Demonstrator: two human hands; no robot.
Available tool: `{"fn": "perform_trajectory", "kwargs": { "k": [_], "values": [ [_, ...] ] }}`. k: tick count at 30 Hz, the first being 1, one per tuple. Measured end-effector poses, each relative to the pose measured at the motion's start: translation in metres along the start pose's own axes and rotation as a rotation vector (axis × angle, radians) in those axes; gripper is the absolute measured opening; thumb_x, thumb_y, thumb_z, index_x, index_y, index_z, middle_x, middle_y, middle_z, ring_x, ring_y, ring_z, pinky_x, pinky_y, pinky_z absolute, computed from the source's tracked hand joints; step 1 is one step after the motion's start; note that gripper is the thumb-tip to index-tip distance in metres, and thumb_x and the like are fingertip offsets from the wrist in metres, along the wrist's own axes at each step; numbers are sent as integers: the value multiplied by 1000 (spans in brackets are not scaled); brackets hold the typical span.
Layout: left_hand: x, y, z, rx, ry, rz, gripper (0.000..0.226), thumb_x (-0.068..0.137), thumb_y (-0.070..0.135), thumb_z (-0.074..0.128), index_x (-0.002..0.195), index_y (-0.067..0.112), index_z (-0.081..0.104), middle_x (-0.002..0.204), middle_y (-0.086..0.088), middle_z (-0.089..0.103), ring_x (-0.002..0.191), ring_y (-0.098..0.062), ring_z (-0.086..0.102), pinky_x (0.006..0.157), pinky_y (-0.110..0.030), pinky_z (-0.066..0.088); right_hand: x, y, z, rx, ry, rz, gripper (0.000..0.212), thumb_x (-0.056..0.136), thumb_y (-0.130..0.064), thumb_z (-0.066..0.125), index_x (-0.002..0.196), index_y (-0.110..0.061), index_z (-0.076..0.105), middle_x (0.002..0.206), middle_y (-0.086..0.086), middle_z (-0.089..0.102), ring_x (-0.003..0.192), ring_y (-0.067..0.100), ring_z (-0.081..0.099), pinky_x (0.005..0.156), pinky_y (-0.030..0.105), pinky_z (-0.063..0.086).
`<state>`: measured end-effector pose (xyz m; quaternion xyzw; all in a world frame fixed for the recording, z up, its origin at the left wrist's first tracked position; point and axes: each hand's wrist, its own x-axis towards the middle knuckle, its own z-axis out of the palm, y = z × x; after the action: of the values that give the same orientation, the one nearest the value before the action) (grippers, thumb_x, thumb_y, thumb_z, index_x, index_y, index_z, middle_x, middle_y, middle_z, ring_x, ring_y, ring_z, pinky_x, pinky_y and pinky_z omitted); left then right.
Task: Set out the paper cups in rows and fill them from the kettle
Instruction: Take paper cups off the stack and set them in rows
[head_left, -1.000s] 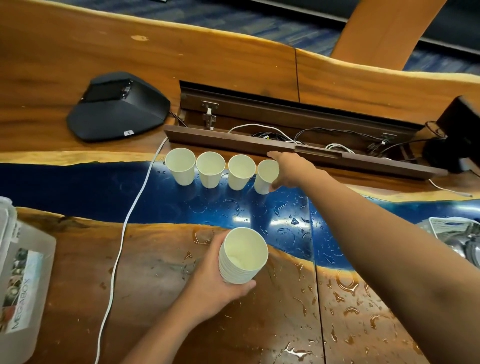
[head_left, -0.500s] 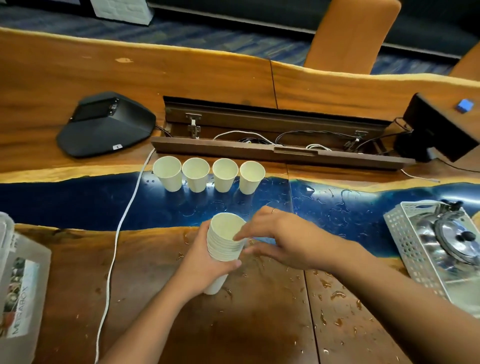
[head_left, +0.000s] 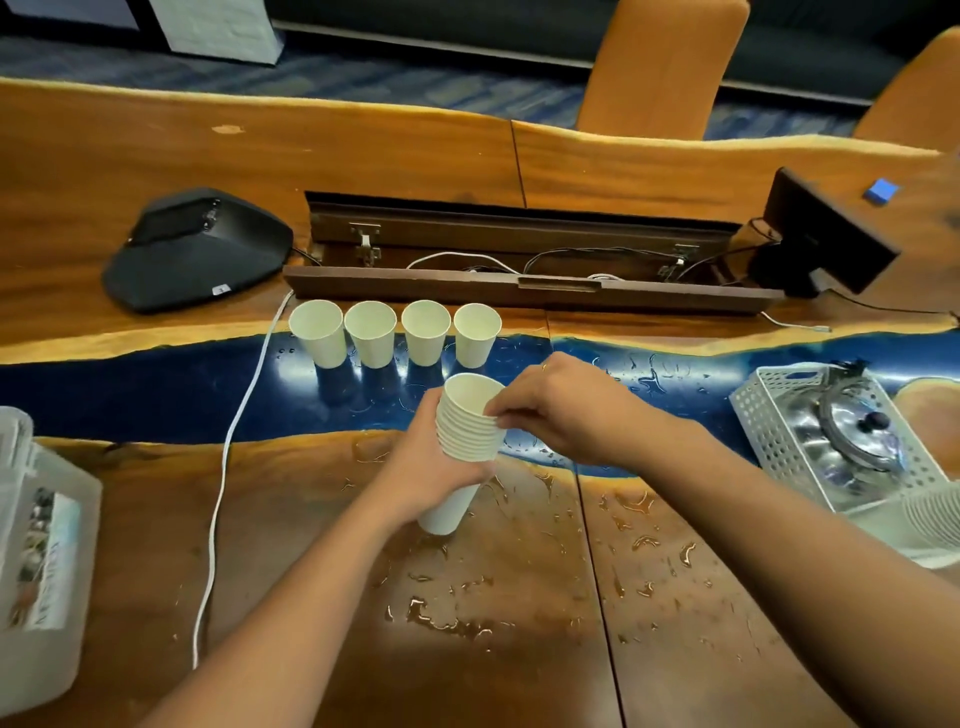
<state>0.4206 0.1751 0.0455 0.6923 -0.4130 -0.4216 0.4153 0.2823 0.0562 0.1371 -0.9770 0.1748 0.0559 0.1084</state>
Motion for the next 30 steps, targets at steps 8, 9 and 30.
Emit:
{"fn": "perform_trajectory", "kwargs": {
  "k": [8,9,30],
  "values": [
    [-2,5,7,-20,-6,35,86,68,20,90,131,37,33,113,22,53,103,2,55,74,-13,43,-13,5,-8,3,69,22,25,94,-38,63,115,-29,70,109,-8,72,94,16,61,95,33,36],
    [-3,4,8,-28,-11,37,87,68,20,90,132,37,34,114,21,54,104,1,55,75,-14,44,-14,6,-9,6,78,37,25,92,-39,65,113,-28,71,107,-7,72,93,17,60,94,32,36],
    [-11,-13,32,-44,-72,1,91,66,29,90,134,46,32,122,26,49,113,3,50,82,-10,42,41,112,72,-86,175,476,29,96,-23,61,123,-18,69,124,11,67,109,29,59,84,39,50]
  ]
}}
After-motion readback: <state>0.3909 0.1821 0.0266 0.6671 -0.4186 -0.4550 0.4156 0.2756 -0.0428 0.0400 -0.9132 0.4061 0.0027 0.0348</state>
